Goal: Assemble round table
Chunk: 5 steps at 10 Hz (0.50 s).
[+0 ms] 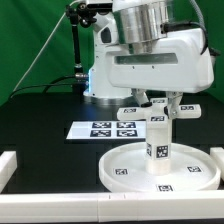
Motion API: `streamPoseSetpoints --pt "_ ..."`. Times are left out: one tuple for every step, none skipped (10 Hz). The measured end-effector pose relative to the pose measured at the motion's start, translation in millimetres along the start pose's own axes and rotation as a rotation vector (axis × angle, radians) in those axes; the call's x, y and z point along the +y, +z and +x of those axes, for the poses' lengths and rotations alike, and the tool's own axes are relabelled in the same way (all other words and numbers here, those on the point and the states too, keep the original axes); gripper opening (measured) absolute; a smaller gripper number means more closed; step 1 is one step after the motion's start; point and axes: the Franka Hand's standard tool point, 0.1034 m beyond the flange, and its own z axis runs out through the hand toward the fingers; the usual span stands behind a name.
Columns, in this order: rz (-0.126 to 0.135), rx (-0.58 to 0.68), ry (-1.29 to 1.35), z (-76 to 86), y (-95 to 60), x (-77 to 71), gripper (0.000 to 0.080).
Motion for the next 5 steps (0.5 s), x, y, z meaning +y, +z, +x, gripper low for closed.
streamPoseSetpoints --pt "0.013 0.014 0.074 -0.2 0.4 -0.7 0.0445" --pt "0.015 0.021 0.195 -0.1 0.4 -0.8 0.0445" --pt "0.018 0.018 0.292 0.3 0.4 -0.8 0.0445" --pt "0.022 0.015 0.406 1.1 0.4 -0.7 0.0445" --pt "0.022 0.018 0.466 1.1 0.3 -1.2 0.0445"
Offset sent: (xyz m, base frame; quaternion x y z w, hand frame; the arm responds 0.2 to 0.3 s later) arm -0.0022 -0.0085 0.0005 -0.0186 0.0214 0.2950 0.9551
